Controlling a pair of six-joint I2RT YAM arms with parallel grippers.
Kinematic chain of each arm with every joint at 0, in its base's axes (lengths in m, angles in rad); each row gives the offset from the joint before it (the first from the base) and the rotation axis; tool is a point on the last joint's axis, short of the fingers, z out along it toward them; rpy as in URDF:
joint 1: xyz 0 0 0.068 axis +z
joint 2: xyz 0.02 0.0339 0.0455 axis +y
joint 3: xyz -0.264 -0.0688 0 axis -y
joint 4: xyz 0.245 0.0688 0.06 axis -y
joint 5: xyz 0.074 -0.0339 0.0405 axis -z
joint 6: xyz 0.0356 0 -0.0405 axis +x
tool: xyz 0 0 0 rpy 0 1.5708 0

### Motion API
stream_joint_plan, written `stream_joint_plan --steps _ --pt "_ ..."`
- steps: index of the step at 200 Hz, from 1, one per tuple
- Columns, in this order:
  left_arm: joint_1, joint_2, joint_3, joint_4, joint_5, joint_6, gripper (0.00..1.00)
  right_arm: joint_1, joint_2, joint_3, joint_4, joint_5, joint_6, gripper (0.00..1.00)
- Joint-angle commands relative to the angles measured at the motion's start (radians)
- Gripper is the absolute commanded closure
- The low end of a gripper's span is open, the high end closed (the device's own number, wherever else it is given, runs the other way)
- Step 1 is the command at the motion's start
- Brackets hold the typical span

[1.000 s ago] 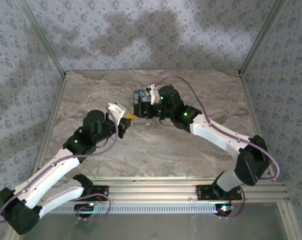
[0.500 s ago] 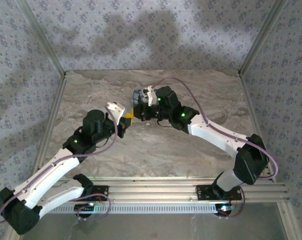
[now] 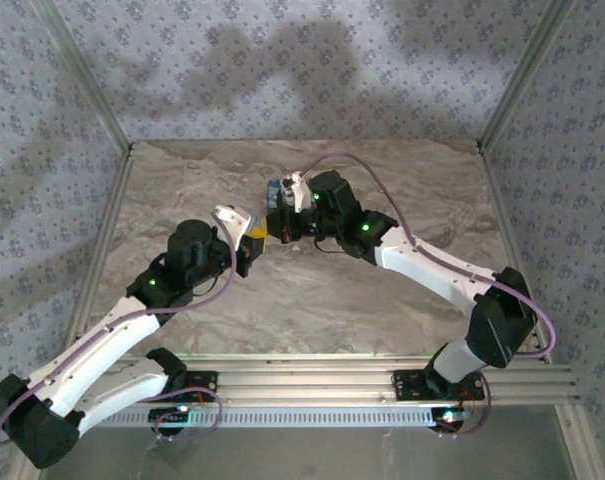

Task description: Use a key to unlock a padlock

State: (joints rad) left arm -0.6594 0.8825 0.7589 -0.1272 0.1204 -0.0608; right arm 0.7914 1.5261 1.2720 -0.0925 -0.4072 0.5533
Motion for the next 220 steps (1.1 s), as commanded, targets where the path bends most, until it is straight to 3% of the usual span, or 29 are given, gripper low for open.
stream_joint_plan --steps 1,16,50,89,109,129,176,191,203,220 --pt "0.001 -0.008 0.039 0.006 0.007 -0.008 0.56 -0.033 -0.006 0.056 -0.106 0.014 -0.088 1.0" --pt "0.007 0.001 0.052 -0.033 -0.024 -0.022 0.36 -0.06 -0.004 0.107 -0.218 0.016 -0.183 1.0" --pt "0.084 0.003 0.08 -0.124 -0.026 -0.118 0.03 -0.112 0.019 0.246 -0.535 0.105 -0.474 1.0" --pt "0.251 0.012 0.093 -0.18 0.148 -0.279 0.02 -0.013 0.043 0.299 -0.717 0.429 -0.925 1.0" --pt "0.298 0.01 0.075 -0.158 0.232 -0.344 0.02 0.007 0.055 0.311 -0.723 0.495 -0.962 1.0" --pt "0.303 0.005 0.049 -0.106 0.304 -0.367 0.02 -0.029 0.044 0.322 -0.699 0.331 -0.907 1.0" --pt "0.301 -0.054 -0.069 0.245 0.648 -0.372 0.07 -0.158 -0.07 0.143 -0.408 -0.345 -0.765 1.0" --pt "0.285 -0.052 -0.086 0.349 0.734 -0.389 0.08 -0.228 -0.071 0.102 -0.295 -0.563 -0.637 1.0" --pt "0.262 -0.042 -0.069 0.346 0.757 -0.365 0.09 -0.259 -0.071 0.073 -0.195 -0.651 -0.545 1.0" --pt "0.231 -0.009 -0.026 0.337 0.785 -0.345 0.11 -0.253 -0.071 0.071 -0.189 -0.668 -0.524 1.0"
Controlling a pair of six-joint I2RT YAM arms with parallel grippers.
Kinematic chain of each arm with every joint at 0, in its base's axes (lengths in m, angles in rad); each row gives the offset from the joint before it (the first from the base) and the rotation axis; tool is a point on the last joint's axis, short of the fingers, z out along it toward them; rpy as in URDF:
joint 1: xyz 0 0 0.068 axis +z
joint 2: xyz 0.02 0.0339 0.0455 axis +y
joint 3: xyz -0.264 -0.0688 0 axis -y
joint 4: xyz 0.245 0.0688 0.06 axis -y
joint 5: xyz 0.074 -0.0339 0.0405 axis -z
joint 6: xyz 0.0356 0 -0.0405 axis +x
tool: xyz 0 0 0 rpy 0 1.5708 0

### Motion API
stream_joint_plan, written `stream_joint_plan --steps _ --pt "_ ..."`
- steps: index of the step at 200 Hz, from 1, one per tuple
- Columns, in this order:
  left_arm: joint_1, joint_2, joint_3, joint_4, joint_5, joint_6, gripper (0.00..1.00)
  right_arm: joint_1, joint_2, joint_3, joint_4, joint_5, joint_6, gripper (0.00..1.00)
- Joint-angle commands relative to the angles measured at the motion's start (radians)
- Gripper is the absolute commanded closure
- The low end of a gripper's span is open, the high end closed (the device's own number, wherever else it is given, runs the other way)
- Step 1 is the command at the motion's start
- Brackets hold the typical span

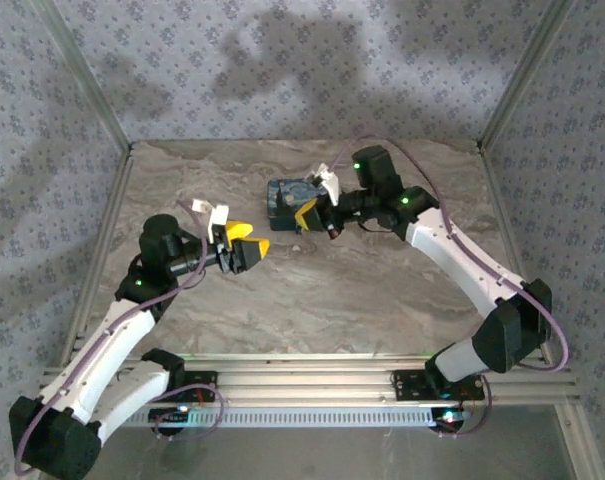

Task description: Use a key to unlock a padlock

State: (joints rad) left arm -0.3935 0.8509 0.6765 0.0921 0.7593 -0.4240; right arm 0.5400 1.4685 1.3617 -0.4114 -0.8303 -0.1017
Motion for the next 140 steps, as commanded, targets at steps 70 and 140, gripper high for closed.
stream_joint_plan --steps 70,140 --pt "-0.054 0.149 0.134 0.177 0.221 0.021 0.42 0.074 -0.058 -0.018 0.246 -0.156 0.228 1.0" --pt "-0.098 0.161 0.124 0.252 0.208 -0.01 0.47 0.098 -0.099 -0.052 0.32 -0.059 0.287 1.0"
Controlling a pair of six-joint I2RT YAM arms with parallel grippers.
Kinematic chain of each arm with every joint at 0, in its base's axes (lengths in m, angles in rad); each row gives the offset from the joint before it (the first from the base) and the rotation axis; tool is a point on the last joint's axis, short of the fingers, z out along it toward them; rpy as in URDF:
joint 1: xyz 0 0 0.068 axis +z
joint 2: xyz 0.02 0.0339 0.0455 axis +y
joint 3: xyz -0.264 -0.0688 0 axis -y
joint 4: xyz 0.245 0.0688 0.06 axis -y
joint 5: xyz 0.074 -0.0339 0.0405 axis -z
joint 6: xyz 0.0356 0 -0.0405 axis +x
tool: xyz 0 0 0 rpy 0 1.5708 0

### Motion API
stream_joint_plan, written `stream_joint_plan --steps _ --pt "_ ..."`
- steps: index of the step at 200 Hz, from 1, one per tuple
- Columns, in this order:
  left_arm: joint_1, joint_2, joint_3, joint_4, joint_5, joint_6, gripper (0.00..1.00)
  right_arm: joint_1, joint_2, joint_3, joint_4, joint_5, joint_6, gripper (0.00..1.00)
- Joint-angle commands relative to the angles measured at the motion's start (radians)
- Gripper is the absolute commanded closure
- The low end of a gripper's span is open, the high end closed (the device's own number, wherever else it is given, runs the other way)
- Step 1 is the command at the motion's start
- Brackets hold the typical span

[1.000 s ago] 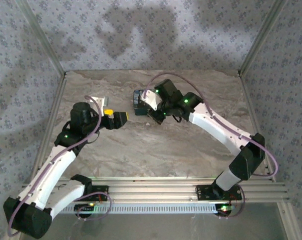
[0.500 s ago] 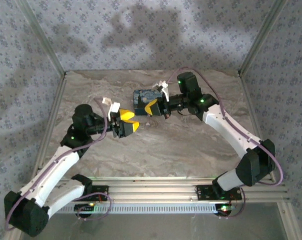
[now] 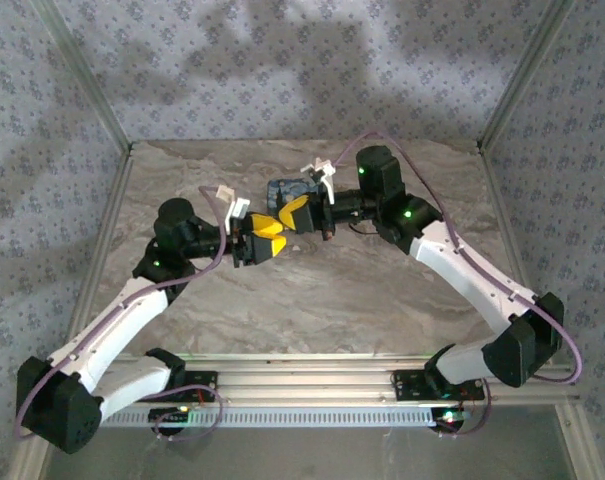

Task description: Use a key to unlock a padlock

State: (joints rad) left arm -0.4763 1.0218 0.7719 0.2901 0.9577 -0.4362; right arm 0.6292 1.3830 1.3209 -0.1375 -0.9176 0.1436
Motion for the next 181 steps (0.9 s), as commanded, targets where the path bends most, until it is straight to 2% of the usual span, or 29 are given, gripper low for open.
stream_joint_plan --steps 1,43,95,104,114,143,163,169,172,181 --pt "-0.016 -0.01 0.029 0.054 0.009 0.002 0.48 0.009 -0.014 -0.011 0.047 0.028 0.042 1.0" --pt "-0.02 -0.005 0.033 0.066 -0.064 -0.019 0.64 0.029 -0.012 -0.008 0.039 0.024 0.041 1.0" --pt "-0.021 -0.008 0.03 0.086 -0.076 -0.028 0.66 0.043 -0.022 -0.02 0.035 0.026 0.046 1.0" --pt "-0.023 -0.006 0.031 0.093 -0.068 -0.03 0.78 0.045 -0.022 -0.021 0.039 0.026 0.047 1.0" --pt "-0.025 0.001 0.037 0.082 -0.06 -0.027 1.0 0.046 -0.022 -0.023 0.046 0.029 0.051 1.0" --pt "-0.025 -0.004 0.05 -0.01 -0.079 0.016 1.0 0.046 -0.025 -0.028 0.066 0.047 0.075 1.0" --pt "-0.024 -0.031 0.046 -0.055 -0.12 0.054 1.0 0.041 -0.041 -0.03 0.07 0.084 0.096 0.83" --pt "-0.025 -0.04 0.046 -0.074 -0.138 0.068 1.0 0.041 -0.048 -0.034 0.073 0.097 0.102 0.73" --pt "-0.024 -0.043 0.048 -0.085 -0.146 0.075 1.0 0.039 -0.053 -0.038 0.076 0.103 0.106 0.63" --pt "-0.021 -0.051 0.058 -0.128 -0.164 0.101 1.0 0.035 -0.069 -0.048 0.084 0.141 0.123 0.46"
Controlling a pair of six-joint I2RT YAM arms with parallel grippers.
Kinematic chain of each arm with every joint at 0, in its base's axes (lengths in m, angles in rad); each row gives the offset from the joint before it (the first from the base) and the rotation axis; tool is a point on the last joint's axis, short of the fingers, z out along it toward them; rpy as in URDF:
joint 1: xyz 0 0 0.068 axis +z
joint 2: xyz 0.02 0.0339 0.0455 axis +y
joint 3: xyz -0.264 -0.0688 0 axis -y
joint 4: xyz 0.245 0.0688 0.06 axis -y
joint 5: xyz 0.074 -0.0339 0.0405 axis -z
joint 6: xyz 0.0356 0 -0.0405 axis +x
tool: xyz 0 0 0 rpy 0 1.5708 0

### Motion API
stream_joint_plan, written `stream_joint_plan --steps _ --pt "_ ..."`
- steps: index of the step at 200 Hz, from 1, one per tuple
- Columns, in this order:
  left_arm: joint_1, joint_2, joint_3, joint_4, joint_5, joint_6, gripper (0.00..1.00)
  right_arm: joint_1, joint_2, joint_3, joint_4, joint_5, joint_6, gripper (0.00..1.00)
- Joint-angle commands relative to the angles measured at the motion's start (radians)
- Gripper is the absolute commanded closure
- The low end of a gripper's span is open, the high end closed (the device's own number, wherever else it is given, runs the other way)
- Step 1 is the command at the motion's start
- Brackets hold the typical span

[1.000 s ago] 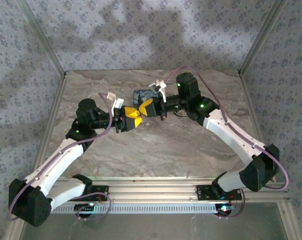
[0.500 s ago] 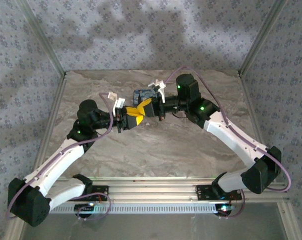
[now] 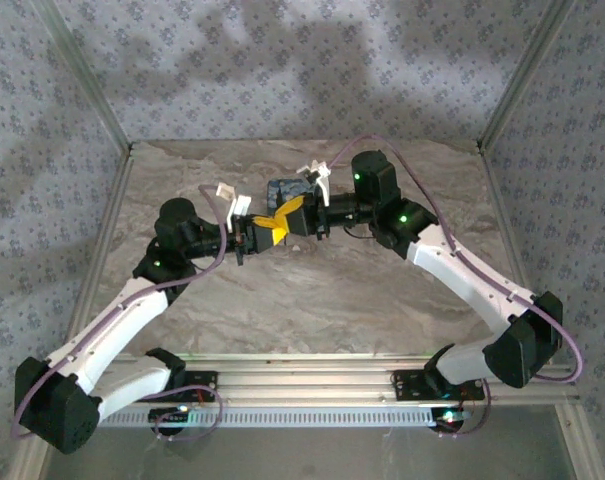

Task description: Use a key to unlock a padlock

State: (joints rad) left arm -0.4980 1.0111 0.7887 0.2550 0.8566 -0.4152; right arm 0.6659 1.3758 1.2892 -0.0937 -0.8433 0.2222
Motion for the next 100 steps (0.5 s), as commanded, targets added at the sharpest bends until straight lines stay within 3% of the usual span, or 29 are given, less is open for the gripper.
stream_joint_plan --steps 1,35,54,100 --pt "0.0 -0.042 0.041 -0.098 -0.065 0.082 1.0 -0.002 -0.065 -0.017 0.041 0.069 0.047 0.45" --pt "0.018 -0.048 0.119 -0.311 -0.1 0.207 1.0 -0.061 -0.167 -0.145 0.108 0.238 0.257 0.28" --pt "0.035 -0.029 0.181 -0.436 -0.092 0.273 1.0 -0.113 -0.238 -0.279 0.218 0.265 0.397 0.29" --pt "0.082 0.06 0.341 -0.647 0.026 0.368 1.0 -0.023 -0.332 -0.419 0.29 0.407 0.351 0.38"
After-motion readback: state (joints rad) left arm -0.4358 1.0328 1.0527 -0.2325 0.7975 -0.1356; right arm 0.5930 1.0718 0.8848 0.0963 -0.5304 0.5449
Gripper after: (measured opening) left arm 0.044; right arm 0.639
